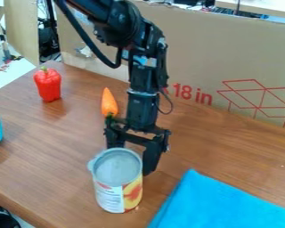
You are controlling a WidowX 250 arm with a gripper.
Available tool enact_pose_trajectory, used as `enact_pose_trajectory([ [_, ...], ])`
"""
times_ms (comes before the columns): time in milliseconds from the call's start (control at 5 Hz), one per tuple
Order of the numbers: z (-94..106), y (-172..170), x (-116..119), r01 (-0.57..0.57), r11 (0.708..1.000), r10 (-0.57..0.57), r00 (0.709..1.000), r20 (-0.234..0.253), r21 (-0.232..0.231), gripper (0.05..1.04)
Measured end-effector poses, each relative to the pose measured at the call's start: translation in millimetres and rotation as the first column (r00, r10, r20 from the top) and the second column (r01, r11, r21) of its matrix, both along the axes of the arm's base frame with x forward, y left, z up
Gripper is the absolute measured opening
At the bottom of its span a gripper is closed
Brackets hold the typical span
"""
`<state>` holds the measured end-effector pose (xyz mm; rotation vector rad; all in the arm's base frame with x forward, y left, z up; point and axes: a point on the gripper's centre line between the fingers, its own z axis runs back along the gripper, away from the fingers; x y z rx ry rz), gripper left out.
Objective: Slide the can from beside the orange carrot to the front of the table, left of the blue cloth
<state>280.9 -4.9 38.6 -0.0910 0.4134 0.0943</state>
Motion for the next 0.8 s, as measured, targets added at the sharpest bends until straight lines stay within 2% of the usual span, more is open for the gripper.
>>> enact_pose_trajectory([
  [200, 12.6, -6.2, -9.7, -0.030, 0.999, 0.030, 1.000, -0.003, -0.031, 1.001],
  [400, 16.1, -7.2, -11.4, -0.019, 0.999, 0.019, 1.000, -0.008, -0.039, 1.001],
  [600, 35.4, -7.6, 1.7, 0.012, 1.000, -0.010, 0.997, 0.078, -0.029, 1.001],
  [800, 62.7, -39.8, 21.2, 0.185, 0.983, -0.185, 0.961, 0.206, 0.019, 1.001],
])
